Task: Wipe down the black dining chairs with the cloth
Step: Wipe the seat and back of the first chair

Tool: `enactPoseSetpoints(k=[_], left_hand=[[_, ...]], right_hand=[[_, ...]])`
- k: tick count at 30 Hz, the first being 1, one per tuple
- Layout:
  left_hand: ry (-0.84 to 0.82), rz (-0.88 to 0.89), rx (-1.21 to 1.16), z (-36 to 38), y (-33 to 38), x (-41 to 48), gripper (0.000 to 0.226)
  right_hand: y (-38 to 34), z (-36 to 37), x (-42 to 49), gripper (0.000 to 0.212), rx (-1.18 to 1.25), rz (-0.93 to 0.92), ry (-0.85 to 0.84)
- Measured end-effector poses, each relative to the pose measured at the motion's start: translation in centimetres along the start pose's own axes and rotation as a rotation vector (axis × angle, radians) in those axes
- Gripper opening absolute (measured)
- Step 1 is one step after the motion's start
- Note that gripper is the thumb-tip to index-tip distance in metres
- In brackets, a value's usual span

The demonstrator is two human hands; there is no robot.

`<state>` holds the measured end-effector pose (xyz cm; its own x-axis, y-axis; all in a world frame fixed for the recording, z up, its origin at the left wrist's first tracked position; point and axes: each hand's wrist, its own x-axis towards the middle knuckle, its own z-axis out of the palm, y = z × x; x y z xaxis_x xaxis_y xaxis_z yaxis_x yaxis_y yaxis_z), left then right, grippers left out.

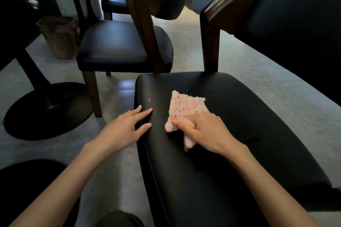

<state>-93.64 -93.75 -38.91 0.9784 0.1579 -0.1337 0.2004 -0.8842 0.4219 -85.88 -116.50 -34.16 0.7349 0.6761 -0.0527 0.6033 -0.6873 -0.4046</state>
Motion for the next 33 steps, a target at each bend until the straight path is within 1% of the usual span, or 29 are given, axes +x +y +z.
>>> enactPoseSetpoints(k=[2,3,4,5,6,7,8,9,11,13,15,17,18,19,20,22,23,24,25,26,27,28,29,30,33], left_hand=[[0.011,-0.012,0.001,-0.2,-0.1,-0.1,0.055],[0.019,-0.017,0.001,-0.2,-0.1,-0.2,0.055],[0.026,-0.022,-0.002,-0.3,-0.2,-0.2,0.054],[0.031,-0.026,-0.007,-0.4,-0.2,-0.4,0.054],[0.031,-0.032,-0.011,-0.4,-0.3,-0.5,0.055],[0.03,-0.039,-0.011,-0.5,-0.3,-0.7,0.055],[0.026,-0.046,-0.01,-0.5,-0.4,-0.8,0.056],[0.026,-0.05,-0.011,-0.7,-0.5,-0.9,0.056],[0.034,-0.051,-0.023,-0.8,-0.5,-1.1,0.056],[0.041,-0.045,-0.035,-0.8,-0.3,-1.4,0.056],[0.051,-0.039,-0.042,-0.7,-0.1,-1.5,0.057],[0.049,-0.03,-0.063,-0.4,0.2,-1.4,0.06],[0.039,-0.026,-0.074,-0.3,0.3,-1.3,0.062],[0.026,-0.025,-0.08,-0.2,0.4,-1.2,0.065],[0.014,-0.027,-0.079,-0.1,0.4,-1.2,0.069],[-0.005,-0.031,-0.074,0.1,0.3,-1.2,0.075],[-0.013,-0.03,-0.077,0.2,0.2,-1.2,0.077],[-0.022,-0.029,-0.086,0.3,0.1,-1.3,0.078],[-0.03,-0.026,-0.096,0.3,0.0,-1.4,0.079],[-0.035,-0.022,-0.105,0.2,-0.1,-1.4,0.079],[-0.037,-0.02,-0.111,0.2,-0.1,-1.5,0.079],[-0.038,-0.019,-0.11,0.1,-0.1,-1.6,0.079],[-0.042,-0.018,-0.101,0.1,-0.2,-1.7,0.078],[-0.045,-0.018,-0.088,0.0,-0.2,-1.9,0.077],[-0.05,-0.024,-0.053,0.0,-0.3,-2.1,0.075]], right_hand=[[0.1,-0.6,1.1,0.059,0.138,-0.04,0.017],[0.3,-0.4,1.9,0.066,0.145,-0.062,0.042],[0.6,0.1,2.8,0.066,0.085,-0.068,0.057],[0.9,0.8,3.6,0.064,-0.03,-0.046,0.044],[1.2,1.7,4.0,0.066,-0.161,-0.006,0.015],[1.4,2.7,4.4,0.068,-0.24,0.028,0.007],[1.6,3.5,4.6,0.067,-0.278,0.041,0.042],[1.8,4.1,4.7,0.061,-0.289,0.032,0.11],[2.1,4.6,5.0,0.049,-0.264,-0.026,0.233],[2.7,4.5,5.9,0.038,-0.244,-0.11,0.271],[3.6,4.1,7.0,0.042,-0.265,-0.154,0.336],[4.5,2.8,8.7,0.044,-0.237,-0.114,0.494],[4.9,2.1,9.8,0.042,-0.201,-0.086,0.547],[4.8,1.7,10.9,0.039,-0.137,-0.079,0.561],[4.6,1.5,12.1,0.034,-0.027,-0.1,0.538],[3.5,1.9,14.5,0.029,0.2,-0.133,0.429],[3.0,2.4,15.7,0.032,0.2,-0.116,0.352],[2.7,2.9,16.7,0.035,0.112,-0.08,0.267],[2.8,3.5,17.7,0.043,0.002,-0.038,0.214],[2.9,3.8,18.5,0.048,-0.062,-0.011,0.212],[3.0,4.0,19.2,0.043,-0.061,-0.001,0.249],[3.0,4.0,19.5,0.033,-0.011,0.006,0.296],[2.8,4.1,19.5,0.027,0.036,0.024,0.328],[2.6,4.2,19.4,0.027,0.065,0.031,0.342],[1.7,4.5,17.5,0.032,0.121,-0.069,0.308]])
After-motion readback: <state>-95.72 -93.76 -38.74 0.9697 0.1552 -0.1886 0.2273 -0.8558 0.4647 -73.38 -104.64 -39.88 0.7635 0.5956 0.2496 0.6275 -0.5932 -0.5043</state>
